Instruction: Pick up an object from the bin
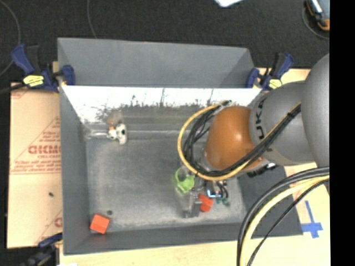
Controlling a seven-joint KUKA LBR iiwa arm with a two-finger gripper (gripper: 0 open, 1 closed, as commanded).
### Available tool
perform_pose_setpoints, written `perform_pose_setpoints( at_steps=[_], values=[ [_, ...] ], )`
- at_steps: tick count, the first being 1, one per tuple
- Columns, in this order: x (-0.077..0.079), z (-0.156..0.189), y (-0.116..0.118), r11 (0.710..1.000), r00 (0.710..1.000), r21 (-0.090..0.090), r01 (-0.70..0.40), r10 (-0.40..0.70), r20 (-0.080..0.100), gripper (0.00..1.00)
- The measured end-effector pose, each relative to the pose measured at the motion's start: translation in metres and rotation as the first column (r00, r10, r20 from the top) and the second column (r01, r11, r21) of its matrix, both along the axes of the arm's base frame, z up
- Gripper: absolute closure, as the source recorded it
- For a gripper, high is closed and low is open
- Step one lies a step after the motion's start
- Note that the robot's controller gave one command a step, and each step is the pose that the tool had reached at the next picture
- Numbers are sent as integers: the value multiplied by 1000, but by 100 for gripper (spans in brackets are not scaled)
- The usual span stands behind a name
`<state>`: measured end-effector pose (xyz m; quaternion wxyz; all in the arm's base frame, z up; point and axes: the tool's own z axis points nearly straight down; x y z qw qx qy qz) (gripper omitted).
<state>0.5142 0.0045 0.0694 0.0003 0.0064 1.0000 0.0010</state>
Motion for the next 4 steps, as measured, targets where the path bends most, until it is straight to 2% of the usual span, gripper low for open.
perform_pose_setpoints(
  at_steps=[1, 2, 3, 4],
  values=[
    [30, 1, -14, 986, 986, -3, -167, 167, -2, 0],
    [18, 1, -64, 998, 998, 1, 66, -66, 1, 0],
    [49, 4, -77, 988, 988, -3, -154, 154, 3, 100],
    [49, 4, -77, 988, 988, -3, -153, 153, 3, 100]
  ],
)
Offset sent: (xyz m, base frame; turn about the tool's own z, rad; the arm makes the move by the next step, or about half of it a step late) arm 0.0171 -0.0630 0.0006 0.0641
